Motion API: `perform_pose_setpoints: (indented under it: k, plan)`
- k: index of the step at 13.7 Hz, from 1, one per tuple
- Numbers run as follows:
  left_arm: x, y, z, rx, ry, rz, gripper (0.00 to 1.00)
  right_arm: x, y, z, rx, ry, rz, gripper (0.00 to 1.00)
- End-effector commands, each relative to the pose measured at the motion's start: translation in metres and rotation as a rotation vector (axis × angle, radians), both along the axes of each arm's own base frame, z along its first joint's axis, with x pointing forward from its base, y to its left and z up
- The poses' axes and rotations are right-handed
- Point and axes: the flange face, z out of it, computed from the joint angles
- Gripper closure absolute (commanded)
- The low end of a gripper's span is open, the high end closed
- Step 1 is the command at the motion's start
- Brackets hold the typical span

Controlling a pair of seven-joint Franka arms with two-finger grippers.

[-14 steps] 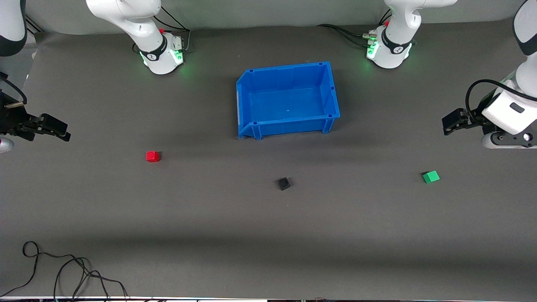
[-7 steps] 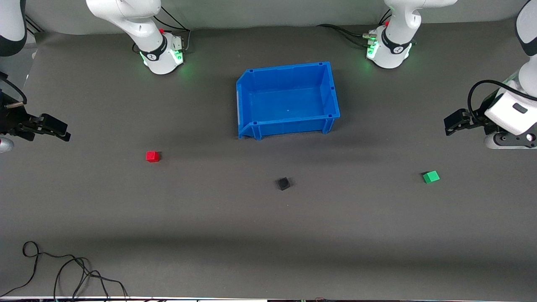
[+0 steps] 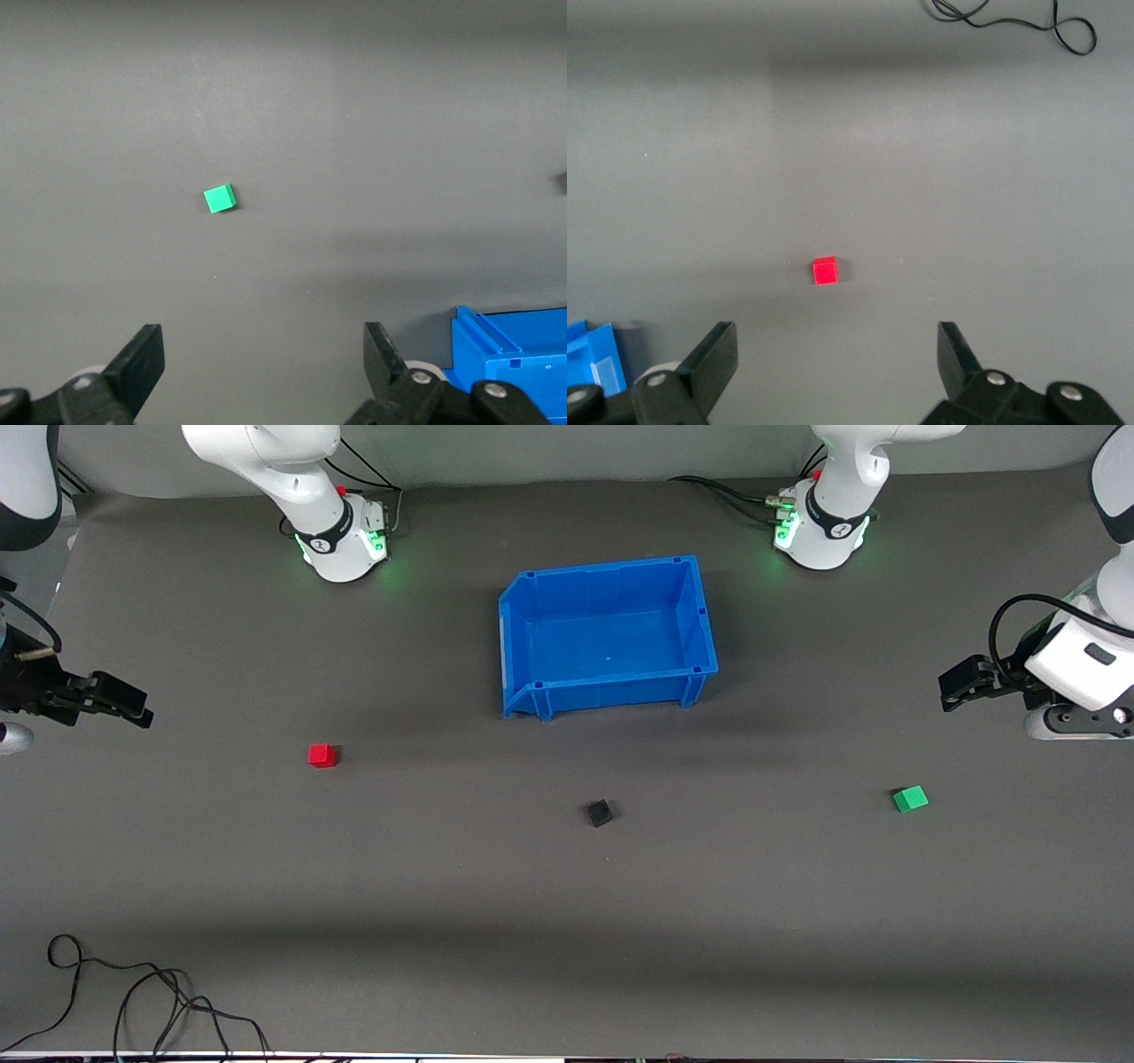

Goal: Attach green and red cubes to black cube

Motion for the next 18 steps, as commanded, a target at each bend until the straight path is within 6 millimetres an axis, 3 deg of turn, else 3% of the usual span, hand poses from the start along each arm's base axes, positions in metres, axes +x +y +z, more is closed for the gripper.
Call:
perform_pose_setpoints:
  k: [1,3,5,10,14,18]
  plan:
    - [-0.002,0.0,0.003,-0.011,-0.003,-0.016,0.0,0.019,0.004,0.005,0.008,-0.022,-0.03,0.0]
    - [-0.002,0.0,0.004,-0.011,-0.005,-0.015,0.0,0.031,0.004,0.002,0.006,-0.024,-0.028,0.0]
    - [-0.002,0.0,0.004,-0.011,-0.006,-0.015,0.0,0.041,0.002,-0.018,0.003,0.009,-0.066,0.0]
    - [-0.002,0.001,0.004,-0.01,-0.006,-0.015,0.0,0.035,0.012,-0.048,-0.01,0.087,-0.408,0.0]
    - [-0.001,0.001,0.007,-0.012,-0.015,-0.012,0.0,0.034,0.047,-0.103,-0.066,0.178,-0.648,0.0]
    - [-0.001,0.001,0.008,-0.004,-0.018,0.001,0.0,0.024,0.042,-0.18,-0.045,0.178,-0.693,0.0]
